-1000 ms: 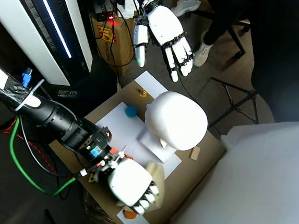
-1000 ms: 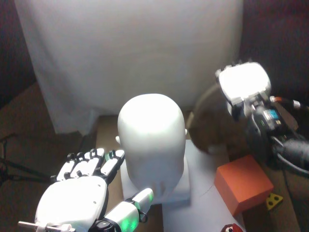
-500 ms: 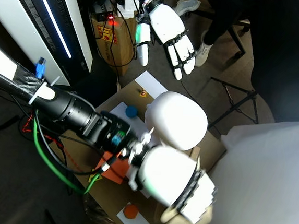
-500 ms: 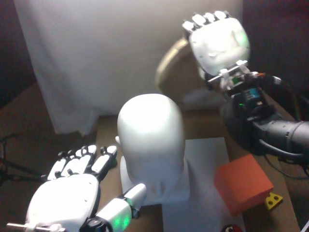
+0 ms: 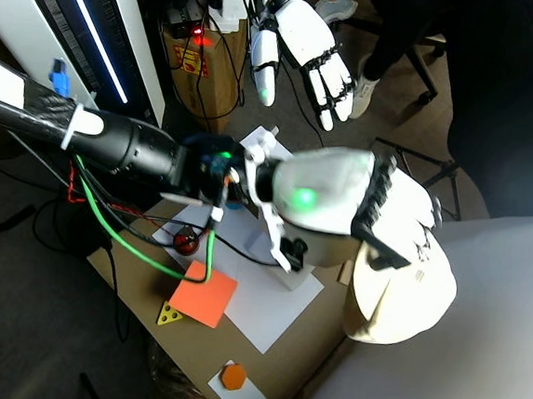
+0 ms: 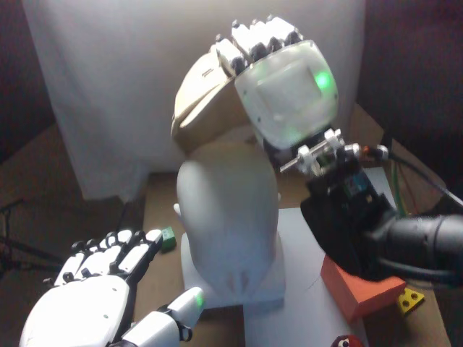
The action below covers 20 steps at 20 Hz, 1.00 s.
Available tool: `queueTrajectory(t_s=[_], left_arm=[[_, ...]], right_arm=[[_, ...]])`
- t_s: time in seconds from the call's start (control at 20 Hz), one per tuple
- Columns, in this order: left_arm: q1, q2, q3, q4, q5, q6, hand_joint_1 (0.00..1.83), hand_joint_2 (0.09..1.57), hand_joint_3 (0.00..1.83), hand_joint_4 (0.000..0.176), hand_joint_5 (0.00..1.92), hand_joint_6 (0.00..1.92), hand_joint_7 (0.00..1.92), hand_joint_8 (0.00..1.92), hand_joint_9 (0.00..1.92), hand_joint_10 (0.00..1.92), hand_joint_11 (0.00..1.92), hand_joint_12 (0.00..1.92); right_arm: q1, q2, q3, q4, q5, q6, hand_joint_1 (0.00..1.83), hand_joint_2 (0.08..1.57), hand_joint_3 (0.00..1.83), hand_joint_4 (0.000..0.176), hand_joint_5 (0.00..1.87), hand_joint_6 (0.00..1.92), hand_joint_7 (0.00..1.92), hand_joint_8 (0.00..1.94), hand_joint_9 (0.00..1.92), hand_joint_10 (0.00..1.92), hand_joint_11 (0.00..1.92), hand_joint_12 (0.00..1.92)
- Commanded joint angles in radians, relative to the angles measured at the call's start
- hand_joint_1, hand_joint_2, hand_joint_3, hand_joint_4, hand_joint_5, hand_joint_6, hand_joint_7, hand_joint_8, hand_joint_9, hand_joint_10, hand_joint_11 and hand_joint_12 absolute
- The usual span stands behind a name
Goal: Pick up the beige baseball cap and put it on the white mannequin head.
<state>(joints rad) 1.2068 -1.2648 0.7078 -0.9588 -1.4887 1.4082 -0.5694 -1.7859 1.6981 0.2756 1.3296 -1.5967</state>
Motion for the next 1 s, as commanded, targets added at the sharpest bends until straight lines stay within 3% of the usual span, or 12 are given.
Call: queueTrajectory(t_s=[0.0, 0.5, 0.95], left_arm=[[-0.001, 0.006, -0.004, 0.073, -0.094, -0.007, 0.0, 1.13, 0.0, 0.147, 0.14, 0.0, 0.09, 0.0, 0.11, 0.0, 0.0, 0.48], [0.065, 0.013, -0.068, 0.125, -0.132, 0.018, 0.0, 1.14, 0.0, 0.148, 0.14, 0.0, 0.09, 0.0, 0.1, 0.0, 0.0, 0.46], [0.091, -0.006, -0.128, 0.145, -0.153, 0.08, 0.0, 1.14, 0.0, 0.148, 0.14, 0.0, 0.09, 0.0, 0.1, 0.0, 0.0, 0.48]], right_arm=[[-0.001, 0.011, -0.02, -0.038, 0.13, -0.018, 1.34, 1.22, 0.0, 0.0, 0.75, 1.23, 0.69, 1.36, 0.79, 1.54, 0.79, 1.62], [-0.123, 0.07, -0.265, -0.152, 0.175, -0.137, 1.33, 1.24, 0.0, 0.0, 0.73, 1.25, 0.64, 1.43, 0.78, 1.56, 0.77, 1.64], [-0.182, 0.082, -0.355, -0.108, 0.131, -0.193, 1.34, 1.23, 0.0, 0.0, 0.74, 1.24, 0.66, 1.42, 0.78, 1.55, 0.78, 1.62]])
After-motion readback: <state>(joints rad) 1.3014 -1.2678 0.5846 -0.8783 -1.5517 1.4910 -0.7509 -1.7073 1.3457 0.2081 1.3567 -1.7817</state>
